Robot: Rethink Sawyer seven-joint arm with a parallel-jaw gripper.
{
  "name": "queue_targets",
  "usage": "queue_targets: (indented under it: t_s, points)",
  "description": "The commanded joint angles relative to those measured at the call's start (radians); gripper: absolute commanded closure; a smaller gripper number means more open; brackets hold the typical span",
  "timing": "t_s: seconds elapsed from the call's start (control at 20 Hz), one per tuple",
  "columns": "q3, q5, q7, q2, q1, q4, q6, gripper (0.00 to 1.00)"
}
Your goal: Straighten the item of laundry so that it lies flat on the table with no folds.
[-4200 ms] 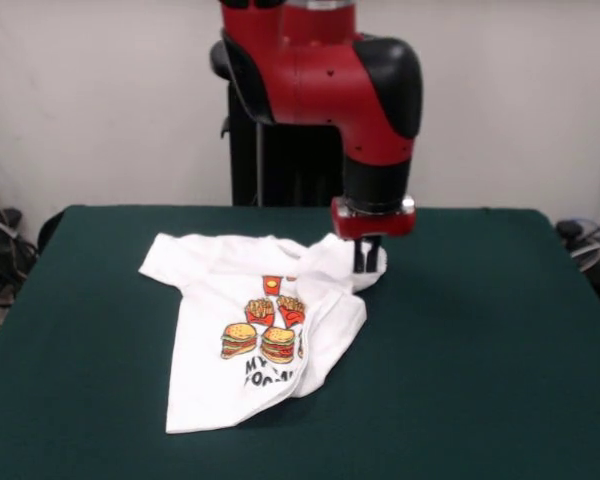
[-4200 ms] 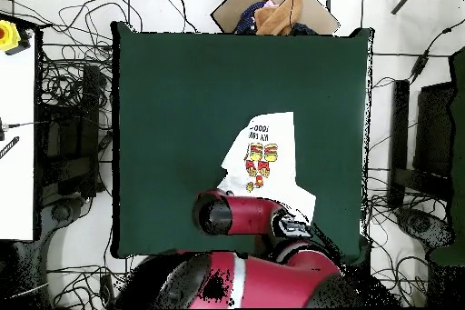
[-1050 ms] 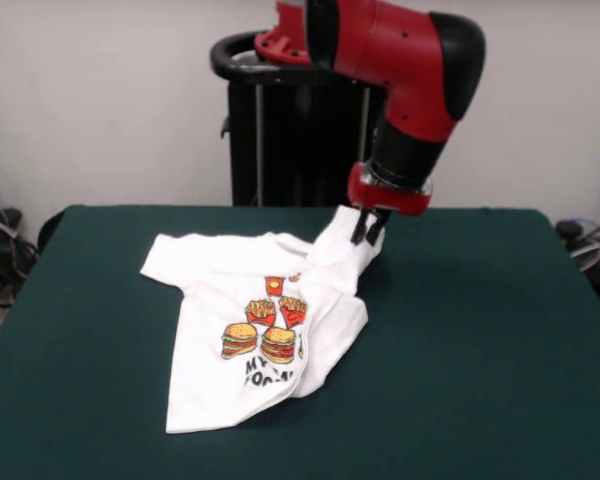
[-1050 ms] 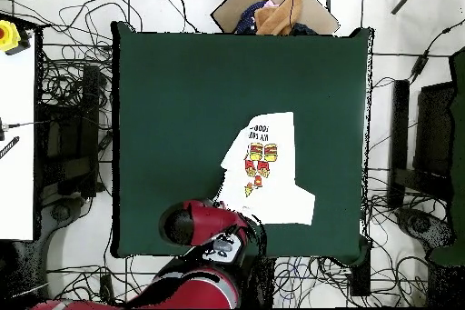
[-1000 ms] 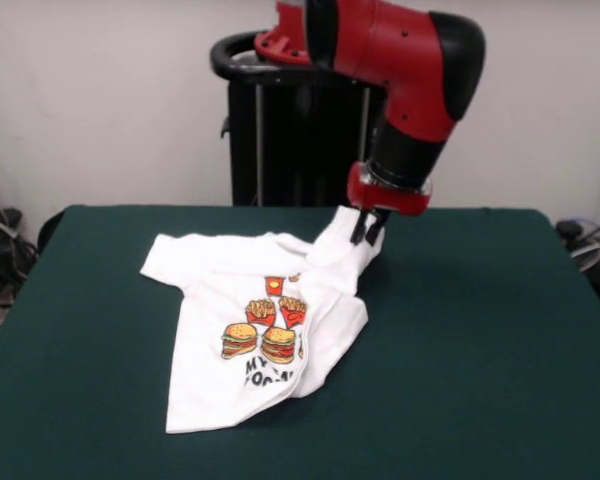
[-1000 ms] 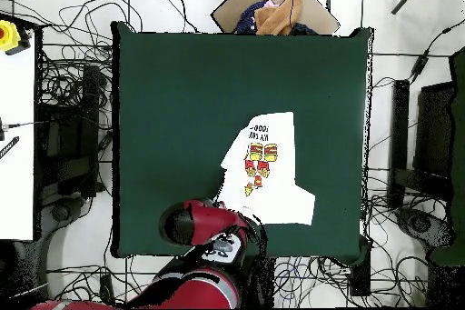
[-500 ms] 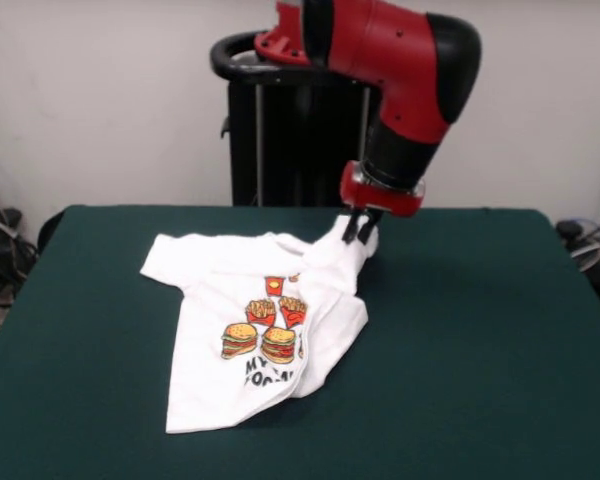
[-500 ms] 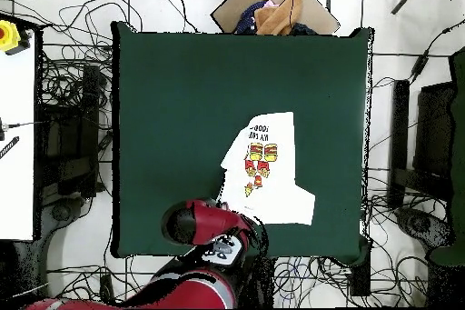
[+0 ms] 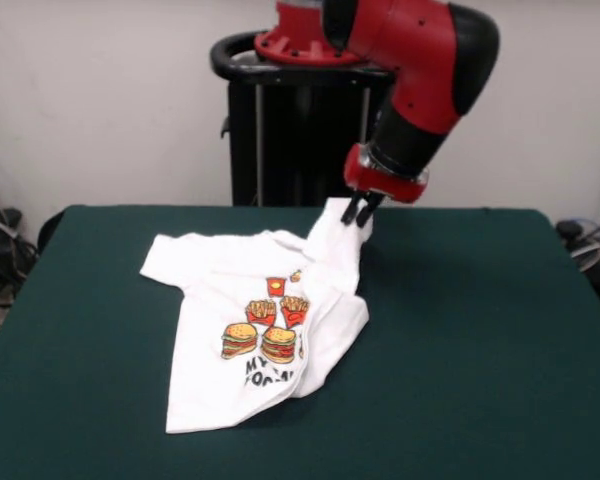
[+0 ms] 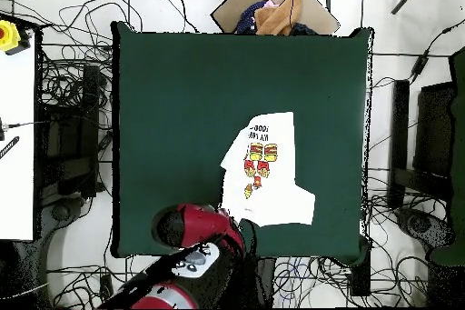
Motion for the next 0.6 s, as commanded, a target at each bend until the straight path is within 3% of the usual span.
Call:
queue_targets:
  t_s: [0.05,0.2,0.4,0.45,0.6]
  points:
    - [-0.009,0.121,0.319,0.040,0.050,-0.086,0.091,1.00]
    - [0.089,0.157,0.316,0.037,-0.030,-0.046,-0.016,1.00]
    - [0.134,0.175,0.292,0.047,-0.074,-0.032,-0.041,1.00]
    - [0.145,0.172,0.275,0.044,-0.084,-0.026,-0.057,0.00]
    - [0.182,0.180,0.286,0.034,-0.116,0.000,-0.100,0.00]
